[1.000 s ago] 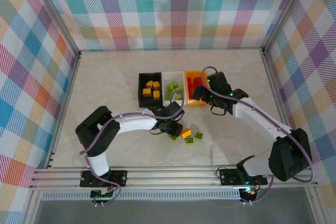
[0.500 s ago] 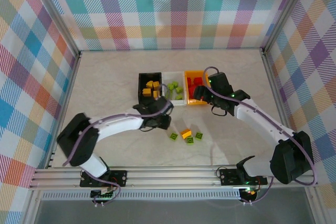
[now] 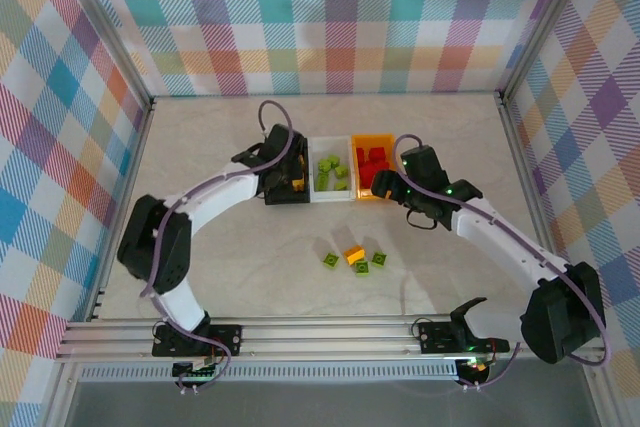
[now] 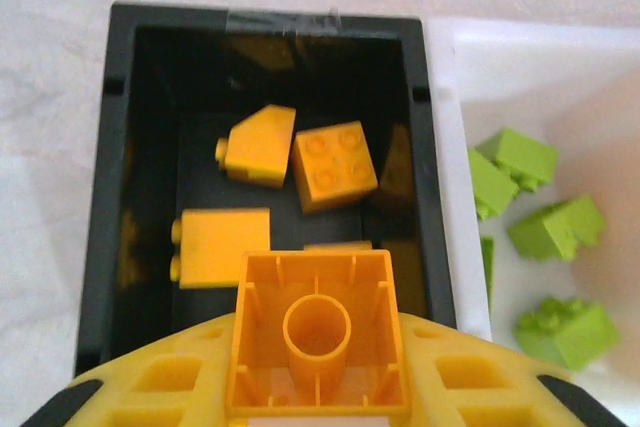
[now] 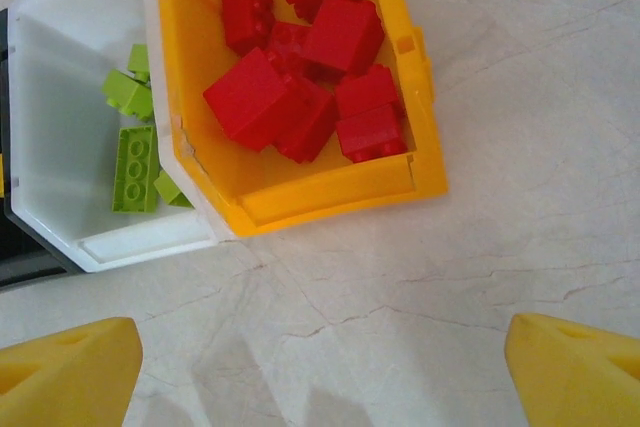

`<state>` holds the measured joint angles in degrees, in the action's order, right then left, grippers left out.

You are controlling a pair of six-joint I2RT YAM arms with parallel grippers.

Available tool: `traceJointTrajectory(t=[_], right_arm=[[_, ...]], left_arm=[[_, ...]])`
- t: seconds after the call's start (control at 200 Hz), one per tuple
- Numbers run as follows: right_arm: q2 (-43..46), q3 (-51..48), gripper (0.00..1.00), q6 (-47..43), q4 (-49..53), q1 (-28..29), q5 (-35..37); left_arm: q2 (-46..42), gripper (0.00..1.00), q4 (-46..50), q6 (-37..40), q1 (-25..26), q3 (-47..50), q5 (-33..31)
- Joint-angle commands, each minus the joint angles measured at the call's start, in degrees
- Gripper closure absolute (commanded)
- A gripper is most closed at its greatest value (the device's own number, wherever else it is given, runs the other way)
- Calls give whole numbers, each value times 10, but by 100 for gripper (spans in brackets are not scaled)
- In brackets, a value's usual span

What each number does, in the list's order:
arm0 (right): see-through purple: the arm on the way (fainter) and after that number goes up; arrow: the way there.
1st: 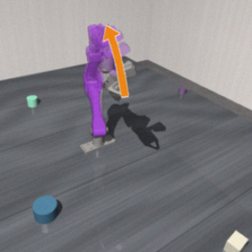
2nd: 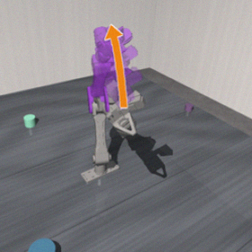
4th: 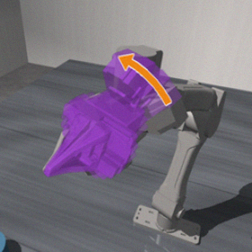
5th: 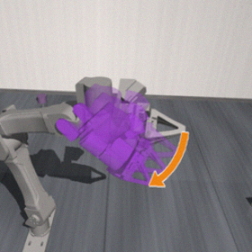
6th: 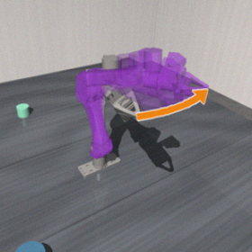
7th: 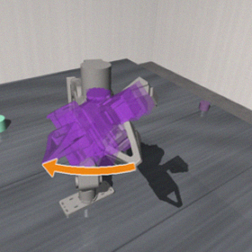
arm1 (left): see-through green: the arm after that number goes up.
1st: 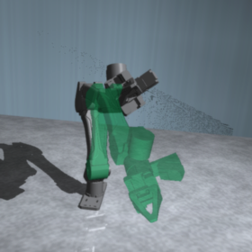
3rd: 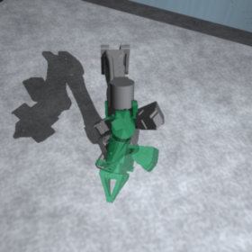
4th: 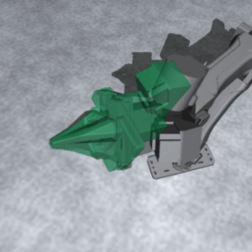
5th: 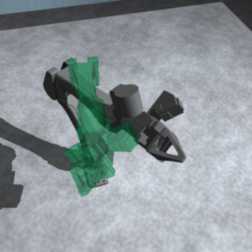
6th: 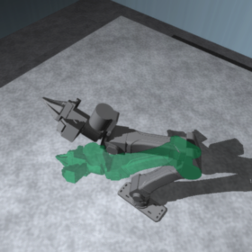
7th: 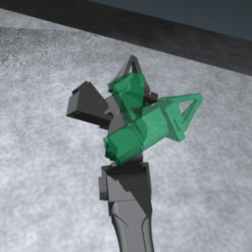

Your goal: Sort the legos into containers by color

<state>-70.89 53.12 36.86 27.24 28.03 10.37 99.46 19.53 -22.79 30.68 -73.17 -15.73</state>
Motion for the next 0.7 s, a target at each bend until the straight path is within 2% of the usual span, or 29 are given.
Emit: traceJointTrajectory(t=[0.0, 0.065, 0.18, 0.295, 0.4, 0.56, 0.695], right_arm=[[26, -13, 6, 7, 13, -3, -9], [36, -22, 6, 8, 15, -3, -9], [50, -35, 5, 10, 18, -3, -7], [55, -40, 5, 12, 18, -3, -9], [52, -42, 5, 12, 12, -3, -13], [46, -49, 5, 14, 10, -3, -13], [48, -56, 5, 15, 7, -3, -9]], left_arm=[[36, 46, 21, -3, -10, -57, -20], [51, 36, 35, -2, -9, -82, -15], [27, 30, 41, -6, -5, -88, 11], [-42, 22, 37, -6, 22, -43, 26], [-109, 20, 39, -12, 58, 26, 57], [-175, 18, 68, -16, 149, 124, 98], [-183, 17, 62, -25, 241, 183, 150]])
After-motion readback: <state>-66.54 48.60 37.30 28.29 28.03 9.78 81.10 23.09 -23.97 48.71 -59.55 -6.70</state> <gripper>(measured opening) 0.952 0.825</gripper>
